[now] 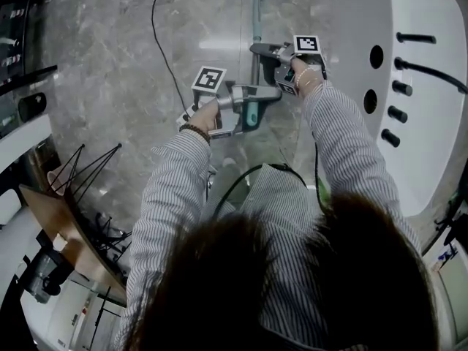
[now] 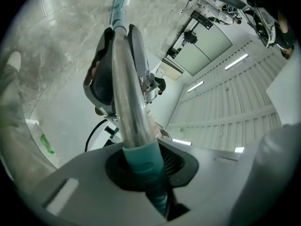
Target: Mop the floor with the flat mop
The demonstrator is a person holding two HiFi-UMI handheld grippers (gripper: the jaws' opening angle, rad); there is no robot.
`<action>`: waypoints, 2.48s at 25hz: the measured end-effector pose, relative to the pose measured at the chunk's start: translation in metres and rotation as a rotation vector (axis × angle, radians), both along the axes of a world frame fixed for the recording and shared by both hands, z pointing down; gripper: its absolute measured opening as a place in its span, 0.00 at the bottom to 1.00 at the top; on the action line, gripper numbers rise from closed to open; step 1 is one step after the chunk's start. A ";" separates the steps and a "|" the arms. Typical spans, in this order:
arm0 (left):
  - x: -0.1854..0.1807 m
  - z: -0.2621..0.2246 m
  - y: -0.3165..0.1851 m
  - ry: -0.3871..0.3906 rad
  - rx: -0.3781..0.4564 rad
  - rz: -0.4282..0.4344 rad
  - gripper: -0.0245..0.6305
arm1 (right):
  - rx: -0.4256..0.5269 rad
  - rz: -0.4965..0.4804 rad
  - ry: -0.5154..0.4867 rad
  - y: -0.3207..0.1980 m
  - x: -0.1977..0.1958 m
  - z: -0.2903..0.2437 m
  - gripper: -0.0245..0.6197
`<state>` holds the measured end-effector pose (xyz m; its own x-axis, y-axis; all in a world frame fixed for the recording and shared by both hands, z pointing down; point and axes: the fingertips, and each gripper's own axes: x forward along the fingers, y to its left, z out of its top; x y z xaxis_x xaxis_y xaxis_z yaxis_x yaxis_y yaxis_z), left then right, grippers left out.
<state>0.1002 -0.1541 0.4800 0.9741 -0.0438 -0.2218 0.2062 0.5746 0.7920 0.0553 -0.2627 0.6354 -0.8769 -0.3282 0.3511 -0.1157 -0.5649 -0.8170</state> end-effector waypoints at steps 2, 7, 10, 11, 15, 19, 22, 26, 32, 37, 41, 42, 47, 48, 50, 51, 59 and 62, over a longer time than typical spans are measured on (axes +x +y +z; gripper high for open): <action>-0.004 0.001 0.046 -0.001 0.002 0.040 0.11 | 0.004 0.012 -0.014 0.042 0.002 0.001 0.25; -0.008 0.008 0.037 -0.033 -0.032 0.054 0.15 | 0.005 0.008 -0.018 0.027 0.010 0.004 0.25; -0.011 0.023 0.078 -0.075 -0.035 0.080 0.15 | -0.003 0.004 -0.002 0.065 0.008 0.016 0.25; -0.013 0.027 0.091 -0.088 -0.032 0.093 0.15 | -0.004 -0.006 0.004 0.077 0.007 0.018 0.25; -0.014 0.030 0.095 -0.092 -0.044 0.077 0.15 | -0.006 -0.017 0.007 0.081 0.005 0.021 0.25; -0.013 0.028 0.092 -0.091 -0.050 0.073 0.15 | -0.002 -0.024 0.003 0.078 0.003 0.018 0.25; -0.012 0.024 0.094 -0.098 -0.042 0.109 0.15 | -0.005 -0.024 -0.001 0.078 0.003 0.016 0.25; -0.011 0.021 0.093 -0.081 -0.057 0.097 0.15 | -0.023 -0.022 -0.003 0.080 0.001 0.014 0.24; -0.042 0.020 0.236 -0.058 -0.073 0.085 0.15 | -0.009 0.018 -0.010 0.222 -0.029 0.014 0.24; -0.073 0.014 0.327 -0.017 -0.060 0.136 0.15 | -0.014 0.158 -0.048 0.312 -0.057 0.010 0.24; -0.091 0.004 0.393 0.013 -0.056 0.172 0.15 | -0.014 0.254 -0.078 0.376 -0.073 0.006 0.24; -0.093 0.000 0.407 0.025 -0.061 0.172 0.15 | -0.017 0.277 -0.090 0.392 -0.077 0.004 0.24; -0.103 -0.022 0.462 0.083 -0.087 0.171 0.15 | -0.030 0.343 -0.124 0.452 -0.087 -0.010 0.25; -0.105 -0.027 0.471 0.092 -0.087 0.177 0.15 | -0.034 0.342 -0.124 0.461 -0.090 -0.014 0.25; -0.108 -0.037 0.487 0.106 -0.090 0.187 0.15 | -0.043 0.331 -0.131 0.479 -0.095 -0.024 0.25; -0.108 -0.041 0.494 0.112 -0.093 0.189 0.15 | -0.048 0.325 -0.137 0.487 -0.097 -0.028 0.25; -0.101 -0.048 0.520 0.135 -0.123 0.155 0.14 | -0.035 0.265 -0.147 0.516 -0.095 -0.033 0.25; -0.101 -0.045 0.521 0.131 -0.125 0.149 0.13 | -0.028 0.239 -0.142 0.516 -0.096 -0.031 0.25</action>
<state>-0.0005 0.3670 0.4352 0.9351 0.0632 -0.3487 0.2083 0.6980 0.6851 -0.0408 0.2532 0.6043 -0.8170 -0.5234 0.2419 0.1382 -0.5850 -0.7991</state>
